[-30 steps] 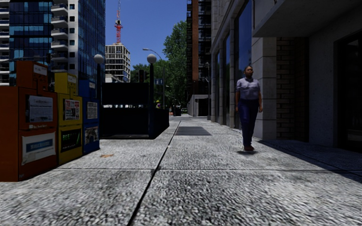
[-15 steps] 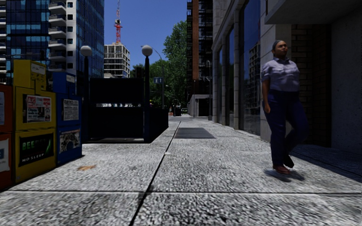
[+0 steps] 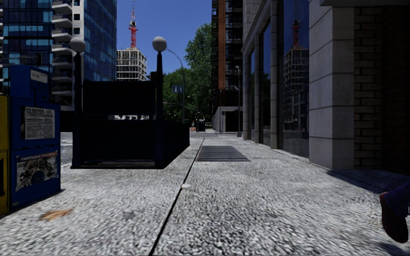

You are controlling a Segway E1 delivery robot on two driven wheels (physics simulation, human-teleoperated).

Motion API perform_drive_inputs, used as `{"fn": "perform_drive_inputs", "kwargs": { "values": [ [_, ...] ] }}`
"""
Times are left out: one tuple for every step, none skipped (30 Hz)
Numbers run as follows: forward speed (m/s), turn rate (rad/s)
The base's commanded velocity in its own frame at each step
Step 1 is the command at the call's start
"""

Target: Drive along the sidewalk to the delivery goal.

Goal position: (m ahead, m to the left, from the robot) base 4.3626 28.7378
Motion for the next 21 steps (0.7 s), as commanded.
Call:
{"fn": "perform_drive_inputs", "kwargs": {
  "values": [
    [1.51, 0.00],
    [1.51, 0.00],
    [1.51, 0.00],
    [1.51, 0.00],
    [1.51, 0.00],
    [1.51, 0.00],
    [1.51, 0.00],
    [1.51, 0.00],
    [1.51, 0.00],
    [1.51, 0.00],
    [1.51, 0.00],
    [1.51, 0.00],
    [1.51, 0.00],
    [1.51, 0.00],
    [1.52, 0.00],
    [1.52, 0.00],
    [1.52, 0.00],
    [1.52, 0.00],
    [1.53, 0.00],
    [1.53, 0.00],
    [1.53, 0.00]
  ]
}}
